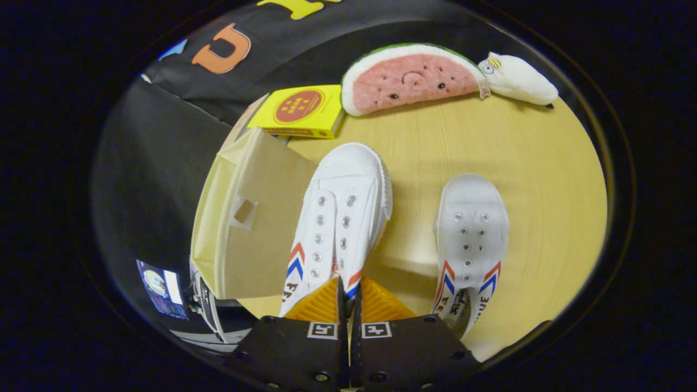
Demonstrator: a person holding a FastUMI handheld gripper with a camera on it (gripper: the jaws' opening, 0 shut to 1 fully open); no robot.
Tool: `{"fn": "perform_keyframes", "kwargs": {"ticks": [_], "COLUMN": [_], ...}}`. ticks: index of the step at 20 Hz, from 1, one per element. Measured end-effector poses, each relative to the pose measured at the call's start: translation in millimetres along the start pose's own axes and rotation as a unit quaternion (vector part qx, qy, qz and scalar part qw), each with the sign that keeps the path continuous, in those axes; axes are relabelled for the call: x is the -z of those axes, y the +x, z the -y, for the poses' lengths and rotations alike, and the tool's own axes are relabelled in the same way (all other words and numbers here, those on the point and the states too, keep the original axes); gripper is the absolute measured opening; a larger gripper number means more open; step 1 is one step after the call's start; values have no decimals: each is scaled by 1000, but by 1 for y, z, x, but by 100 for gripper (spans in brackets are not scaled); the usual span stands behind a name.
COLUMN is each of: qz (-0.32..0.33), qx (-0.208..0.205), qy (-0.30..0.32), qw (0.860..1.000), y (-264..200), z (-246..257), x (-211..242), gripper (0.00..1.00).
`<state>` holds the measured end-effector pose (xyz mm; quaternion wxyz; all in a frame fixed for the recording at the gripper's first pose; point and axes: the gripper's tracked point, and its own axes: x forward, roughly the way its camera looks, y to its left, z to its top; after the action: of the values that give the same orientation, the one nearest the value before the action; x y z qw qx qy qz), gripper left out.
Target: Open the storage box then place both shoes into the box .Put the left shoe in first, then the right shoe, with the right side of both shoes facing outward in a uniform manner.
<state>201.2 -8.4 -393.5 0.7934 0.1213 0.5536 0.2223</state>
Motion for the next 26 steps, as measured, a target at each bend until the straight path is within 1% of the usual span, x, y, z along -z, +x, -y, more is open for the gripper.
{"fn": "perform_keyframes", "kwargs": {"ticks": [3,7,10,12,16,19,23,26], "qz": [25,33,39,41,46,38,29,9], "qx": [-3,-22,-23,-11,3,20,51,78], "qy": [-13,-28,-38,-44,-25,-22,-23,-11], "qw": [1000,999,998,998,999,999,998,997], "y": [5,11,20,24,31,29,55,71], "z": [1,2,6,10,3,2,3,8], "x": [2,4,5,8,13,19,35,45], "gripper": [1,1,1,1,1,1,1,1]}}
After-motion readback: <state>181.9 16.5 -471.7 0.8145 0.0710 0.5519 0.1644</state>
